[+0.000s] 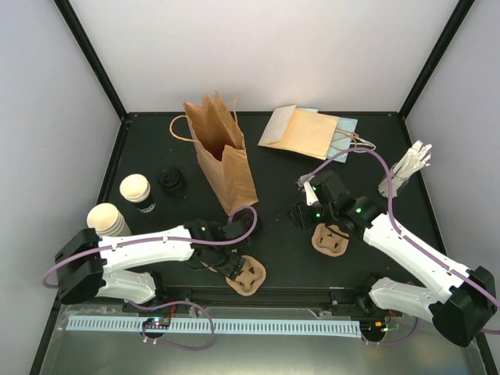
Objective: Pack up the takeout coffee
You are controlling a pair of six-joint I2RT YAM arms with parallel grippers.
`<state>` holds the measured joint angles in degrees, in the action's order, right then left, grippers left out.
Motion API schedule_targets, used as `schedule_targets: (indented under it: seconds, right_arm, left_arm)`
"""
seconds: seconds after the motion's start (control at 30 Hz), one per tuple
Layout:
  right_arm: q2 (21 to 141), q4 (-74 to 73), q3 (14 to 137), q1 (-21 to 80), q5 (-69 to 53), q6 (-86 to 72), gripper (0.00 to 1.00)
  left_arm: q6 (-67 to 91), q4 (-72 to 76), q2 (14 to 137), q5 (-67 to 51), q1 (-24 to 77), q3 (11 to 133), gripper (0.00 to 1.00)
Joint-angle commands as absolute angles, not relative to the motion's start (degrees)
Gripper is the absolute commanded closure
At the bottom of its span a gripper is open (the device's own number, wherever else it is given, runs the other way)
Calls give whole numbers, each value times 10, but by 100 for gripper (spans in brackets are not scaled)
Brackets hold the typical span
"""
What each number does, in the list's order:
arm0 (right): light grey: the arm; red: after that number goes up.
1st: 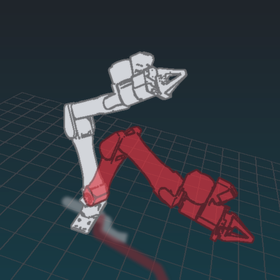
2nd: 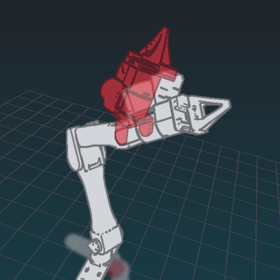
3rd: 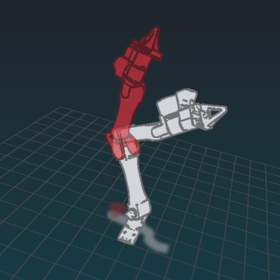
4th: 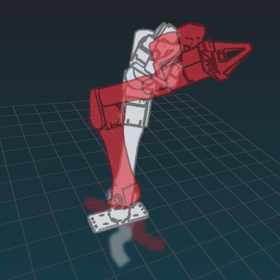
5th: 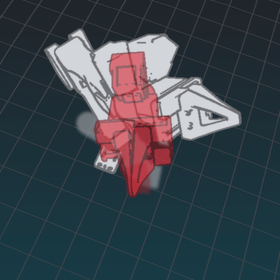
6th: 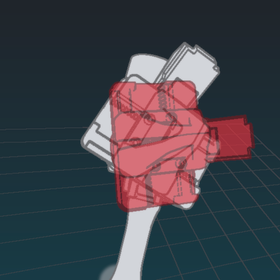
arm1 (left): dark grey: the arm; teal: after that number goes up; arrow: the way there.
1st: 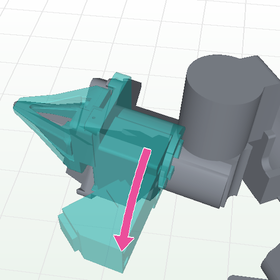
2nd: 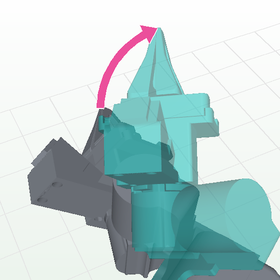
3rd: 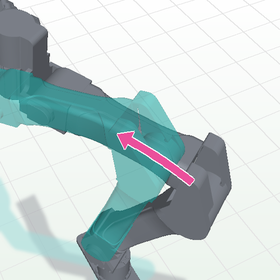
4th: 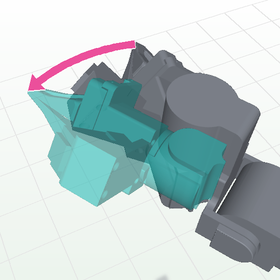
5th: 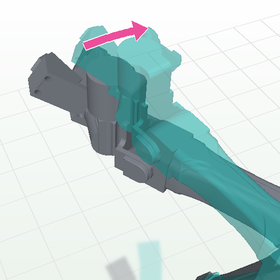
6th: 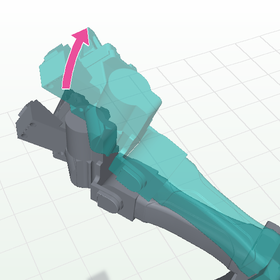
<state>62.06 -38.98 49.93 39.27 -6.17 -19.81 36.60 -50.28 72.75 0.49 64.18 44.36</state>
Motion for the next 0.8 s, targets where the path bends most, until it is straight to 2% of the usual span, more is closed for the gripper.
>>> schedule_targets:
  seconds: [0.0, 0.23, 0.4, 0.53, 0.7, 0.77]
  right_arm:
    - [609, -389, 497, 396, -65, -200, 45]
    - [605, -392, 497, 396, -63, -200, 45]
    - [603, -394, 498, 396, -61, -200, 45]
    - [602, -395, 498, 396, -61, -200, 45]
    - [602, -395, 499, 396, -60, -200, 45]
    - [601, -395, 498, 396, -60, -201, 45]
  left_arm:
    - [342, -467, 758, -21, 640, 444, 19]
    - [332, -448, 797, -21, 639, 447, 26]
    - [333, -447, 810, -16, 640, 447, 39]
    - [333, -462, 814, -10, 640, 455, 55]
    - [331, -478, 802, -8, 640, 465, 65]
    - [331, -486, 793, -7, 640, 471, 66]
